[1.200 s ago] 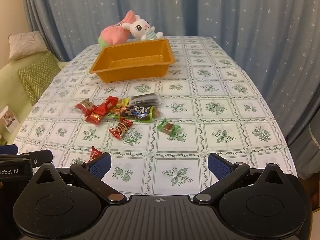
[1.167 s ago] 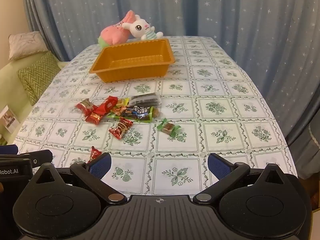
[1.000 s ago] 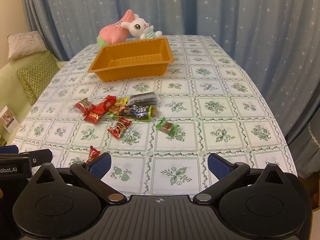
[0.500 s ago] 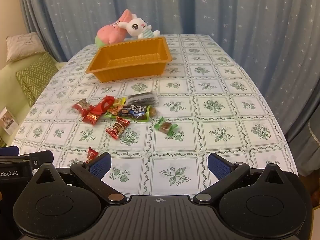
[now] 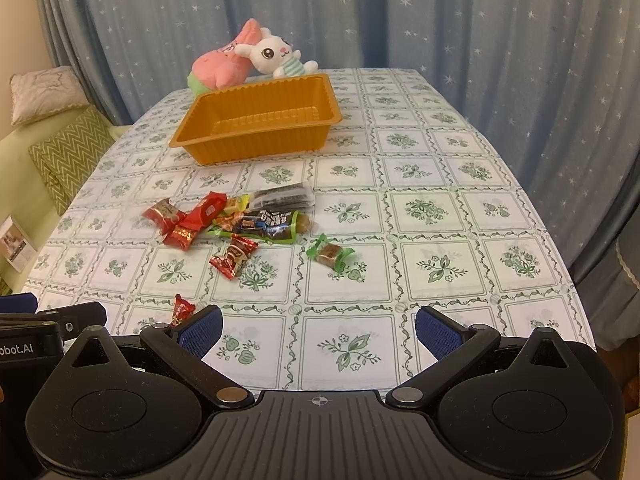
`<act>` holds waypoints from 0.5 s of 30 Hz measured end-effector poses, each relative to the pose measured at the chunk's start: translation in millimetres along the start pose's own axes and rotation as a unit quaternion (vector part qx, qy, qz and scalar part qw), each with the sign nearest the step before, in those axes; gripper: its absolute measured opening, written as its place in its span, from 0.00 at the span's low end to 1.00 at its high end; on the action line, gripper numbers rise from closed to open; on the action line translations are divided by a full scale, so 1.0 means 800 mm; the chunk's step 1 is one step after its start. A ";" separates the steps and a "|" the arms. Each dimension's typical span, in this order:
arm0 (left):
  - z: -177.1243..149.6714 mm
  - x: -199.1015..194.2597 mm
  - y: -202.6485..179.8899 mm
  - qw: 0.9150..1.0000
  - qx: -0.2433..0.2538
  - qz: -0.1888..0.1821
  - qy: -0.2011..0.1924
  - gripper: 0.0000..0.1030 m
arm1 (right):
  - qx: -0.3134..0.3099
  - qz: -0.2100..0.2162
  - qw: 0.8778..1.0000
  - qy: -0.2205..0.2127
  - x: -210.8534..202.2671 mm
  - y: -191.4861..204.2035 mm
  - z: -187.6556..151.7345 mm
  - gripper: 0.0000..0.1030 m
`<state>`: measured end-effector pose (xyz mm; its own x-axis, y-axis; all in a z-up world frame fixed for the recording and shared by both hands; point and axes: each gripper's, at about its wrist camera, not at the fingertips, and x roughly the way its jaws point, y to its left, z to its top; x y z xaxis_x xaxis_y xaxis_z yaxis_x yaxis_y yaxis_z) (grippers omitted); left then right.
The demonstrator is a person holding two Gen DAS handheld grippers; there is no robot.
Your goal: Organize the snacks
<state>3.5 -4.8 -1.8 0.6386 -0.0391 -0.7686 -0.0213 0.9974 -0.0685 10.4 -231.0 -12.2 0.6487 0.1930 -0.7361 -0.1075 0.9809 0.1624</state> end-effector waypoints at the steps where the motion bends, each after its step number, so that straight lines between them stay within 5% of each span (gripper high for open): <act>1: 0.000 0.000 0.000 1.000 0.000 0.000 0.000 1.00 | 0.000 0.000 1.000 0.000 0.000 0.000 0.000 0.99; 15: 0.001 -0.001 -0.002 1.000 0.000 -0.002 -0.001 1.00 | 0.001 0.000 1.000 0.000 -0.001 -0.002 0.000 0.99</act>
<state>4.1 -6.2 -0.6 0.6396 -0.0423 -0.7675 -0.0194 0.9973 -0.0712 10.4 -232.4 -11.9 0.6485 0.1933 -0.7362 -0.1060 0.9807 0.1641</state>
